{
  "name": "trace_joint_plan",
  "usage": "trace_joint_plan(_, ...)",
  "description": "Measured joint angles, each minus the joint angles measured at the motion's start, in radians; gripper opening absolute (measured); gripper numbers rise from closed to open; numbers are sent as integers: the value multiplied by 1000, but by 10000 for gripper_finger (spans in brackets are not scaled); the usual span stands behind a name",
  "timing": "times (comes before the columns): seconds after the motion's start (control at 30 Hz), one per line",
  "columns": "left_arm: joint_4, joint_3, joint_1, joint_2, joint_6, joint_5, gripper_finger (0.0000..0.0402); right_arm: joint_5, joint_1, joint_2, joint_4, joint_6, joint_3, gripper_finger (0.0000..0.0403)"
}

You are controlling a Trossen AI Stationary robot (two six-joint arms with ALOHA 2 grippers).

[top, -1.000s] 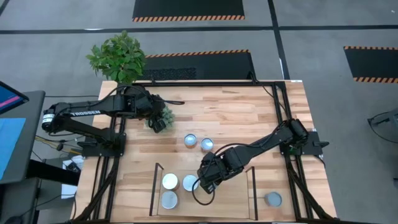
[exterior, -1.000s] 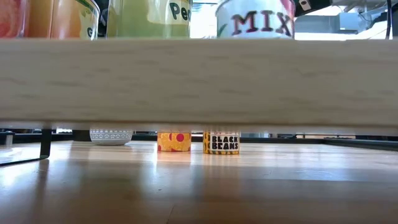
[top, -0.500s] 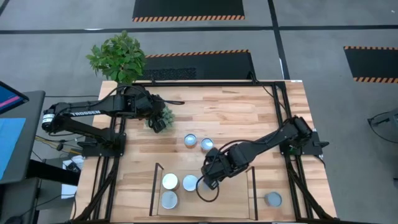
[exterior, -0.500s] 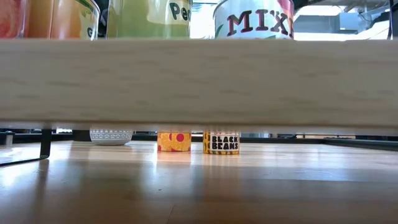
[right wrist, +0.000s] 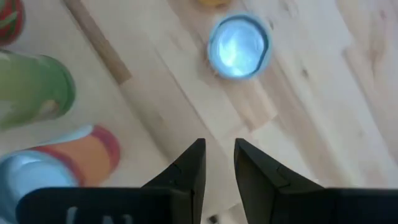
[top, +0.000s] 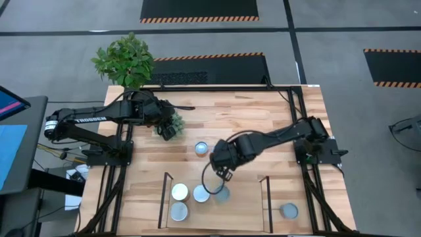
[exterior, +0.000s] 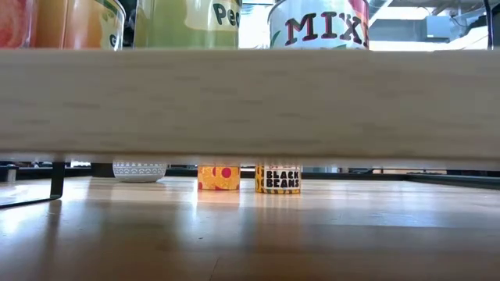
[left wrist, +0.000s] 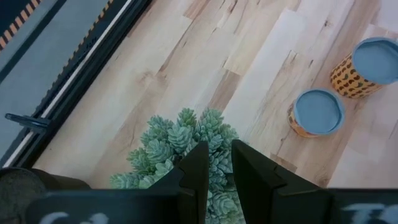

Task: Pick and place cans onto a shelf
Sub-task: Put the canned black beans on the shelf

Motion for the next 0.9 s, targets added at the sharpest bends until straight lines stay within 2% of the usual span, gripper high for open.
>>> trace_joint_plan(0.1,0,0,0,0,-7,0,59,-47,-45,-2,64,-107,-59,108)
trace_joint_plan(0.27,0,0,0,0,-8,-2,59,-232,-126,3,193,-246,-177,108)
trace_joint_plan(0.33,1,0,0,0,-7,-10,59,-227,-151,7,230,-265,-197,108)
trace_joint_plan(0.5,1,0,0,0,-23,-24,59,-71,-187,-4,284,-393,-202,108)
trace_joint_plan(0.73,2,0,0,0,-28,-24,59,-141,-262,26,336,-568,-204,113)
trace_joint_plan(0.9,2,0,0,0,-57,-27,59,-169,-290,72,373,-606,-221,150)
